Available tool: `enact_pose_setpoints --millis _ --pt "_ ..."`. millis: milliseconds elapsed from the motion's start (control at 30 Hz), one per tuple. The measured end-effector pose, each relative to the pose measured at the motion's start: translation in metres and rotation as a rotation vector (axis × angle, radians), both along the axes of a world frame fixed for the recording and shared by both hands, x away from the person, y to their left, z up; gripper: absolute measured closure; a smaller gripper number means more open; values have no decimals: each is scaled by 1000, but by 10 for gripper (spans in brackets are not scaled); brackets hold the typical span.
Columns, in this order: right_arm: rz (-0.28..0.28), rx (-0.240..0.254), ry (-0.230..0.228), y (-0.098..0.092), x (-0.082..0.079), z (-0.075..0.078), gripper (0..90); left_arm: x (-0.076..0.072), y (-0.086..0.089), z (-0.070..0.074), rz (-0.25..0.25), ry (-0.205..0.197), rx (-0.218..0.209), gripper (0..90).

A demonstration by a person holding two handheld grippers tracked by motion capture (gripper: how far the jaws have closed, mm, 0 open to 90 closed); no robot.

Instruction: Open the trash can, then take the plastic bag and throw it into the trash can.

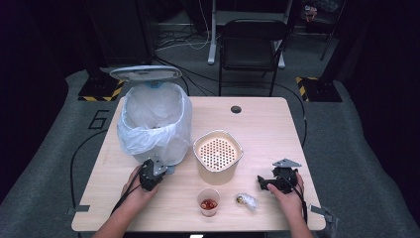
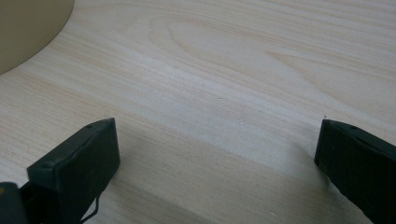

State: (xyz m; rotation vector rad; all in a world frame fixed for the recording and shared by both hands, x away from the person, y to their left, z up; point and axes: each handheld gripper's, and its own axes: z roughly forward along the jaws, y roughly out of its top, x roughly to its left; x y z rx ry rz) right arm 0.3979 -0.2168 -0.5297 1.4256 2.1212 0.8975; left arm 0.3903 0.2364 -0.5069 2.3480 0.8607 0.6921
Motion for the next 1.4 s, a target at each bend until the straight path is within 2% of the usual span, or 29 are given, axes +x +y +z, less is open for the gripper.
enact_pose_setpoints --millis 33,133,167,200,267,300,333,367,467,500,667,700,733,800,900,933,967,1167,1200,1267,1300,1400 --pt "0 0 0 0 0 0 0 -1 -1 -1 18 2 -20 900" --pt "0 4 -3 -1 0 0 21 0 -1 -1 15 4 -14 900" --pt "1 9 -5 -2 -1 2 79 0 -2 -1 19 6 -12 900" --pt "1 9 -5 -2 -1 2 79 0 -2 -1 19 6 -12 900" --pt "-2 11 -12 -4 -2 3 155 -1 -3 -1 30 15 -20 900" --pt "-1 14 -18 -5 -2 4 164 -1 -3 -1 33 16 -20 900" --pt "-9 15 -12 -5 -3 4 177 -1 -4 -2 37 6 -22 900" --pt "9 5 -5 -7 -4 5 201 -1 -4 -2 40 5 -23 900" --pt "14 -2 14 -7 -7 10 248 -1 -4 -1 35 18 -20 900" --pt "12 -3 11 -6 -8 11 259 -1 -4 -1 37 10 -18 900" --pt "51 -45 -7 2 -14 22 275 -2 -5 0 43 18 -15 900" --pt "91 -43 -17 3 -17 27 272 -2 -5 -1 44 15 -13 900" --pt "91 -43 -17 3 -17 27 272 -2 -5 -1 47 7 -13 900" --pt "126 -22 -16 7 -21 33 257 -2 -5 -1 47 3 -14 900" --pt "172 -18 -29 14 -28 40 274 -2 -5 -1 48 3 -15 900" --pt "186 -14 -20 16 -30 41 296 -2 -5 -1 45 16 -18 900" --pt "205 -16 -26 18 -31 42 316 -2 -5 -1 49 8 -22 900" --pt "264 -11 -27 28 -37 46 323 -2 -5 -1 51 9 -23 900" --pt "258 5 -28 31 -38 47 318 -1 -5 -1 43 14 -18 900" --pt "285 5 -43 33 -40 49 322 -2 -5 -1 45 11 -15 900" --pt "299 8 -36 35 -41 51 323 -1 -5 -1 48 7 -16 900" --pt "321 13 -38 40 -46 55 362 -1 -4 0 40 20 -14 900"
